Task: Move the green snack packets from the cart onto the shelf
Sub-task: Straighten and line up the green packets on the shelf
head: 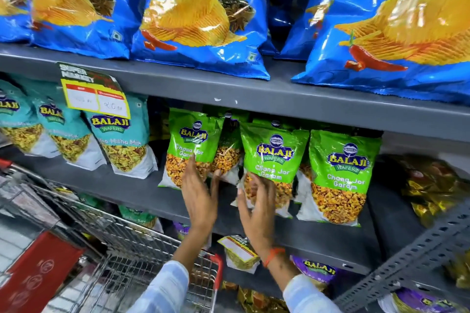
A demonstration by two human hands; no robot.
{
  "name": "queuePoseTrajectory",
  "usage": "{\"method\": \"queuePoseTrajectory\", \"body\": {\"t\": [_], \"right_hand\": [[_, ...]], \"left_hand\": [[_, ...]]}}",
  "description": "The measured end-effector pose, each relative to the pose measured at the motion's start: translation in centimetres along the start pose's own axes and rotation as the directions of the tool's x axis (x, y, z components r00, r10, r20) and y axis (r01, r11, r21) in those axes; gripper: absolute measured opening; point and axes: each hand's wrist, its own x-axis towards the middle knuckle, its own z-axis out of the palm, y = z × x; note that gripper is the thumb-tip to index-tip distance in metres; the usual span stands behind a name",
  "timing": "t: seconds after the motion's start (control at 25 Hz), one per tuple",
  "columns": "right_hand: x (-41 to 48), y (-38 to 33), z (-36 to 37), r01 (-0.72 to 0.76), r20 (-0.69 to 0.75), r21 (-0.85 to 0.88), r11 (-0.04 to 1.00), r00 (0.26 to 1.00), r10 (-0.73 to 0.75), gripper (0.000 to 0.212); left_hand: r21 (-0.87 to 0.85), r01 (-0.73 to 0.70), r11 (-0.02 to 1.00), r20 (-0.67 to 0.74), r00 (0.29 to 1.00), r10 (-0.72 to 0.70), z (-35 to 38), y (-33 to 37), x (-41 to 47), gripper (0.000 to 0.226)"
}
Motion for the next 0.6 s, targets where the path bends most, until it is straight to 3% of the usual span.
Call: {"method": "queuePoseTrajectory", "body": {"t": [0.12,0.2,0.28,0.4,0.48,0.6], "right_hand": [[2.7,0.3,6.6,-0.119,0.292,-0.035,0.992,0.948,0.124,0.040],[3.9,0.6,9.8,-0.277,0.481,-0.069,0.959,0.833,0.275,0.051],[4.2,0.6,11.1,-0.361,0.565,-0.092,0.928,0.749,0.347,0.049],[3.2,1.3,11.1,-0.385,0.473,-0.034,0.922,0.806,0.354,0.043],[2.1,2.1,10.6,-0.363,0.371,-0.002,0.932,0.865,0.338,0.044],[2.0,2.7,9.8,-0.361,0.342,0.020,0.932,0.878,0.333,0.056]], "left_hand": [[0.044,0.174,0.984,0.015,0.984,-0.175,-1.8,-4.4,4.5,0.072],[0.039,0.342,0.939,0.135,0.929,-0.344,-3.0,-7.3,7.1,0.067],[-0.018,0.419,0.908,0.275,0.875,-0.399,-3.8,-8.7,8.0,0.052],[-0.116,0.411,0.904,0.335,0.873,-0.354,-4.4,-8.4,7.2,0.023],[-0.210,0.389,0.897,0.339,0.890,-0.307,-4.0,-7.4,5.9,0.027],[-0.291,0.383,0.877,0.340,0.898,-0.279,-2.8,-6.1,4.9,0.029]]}}
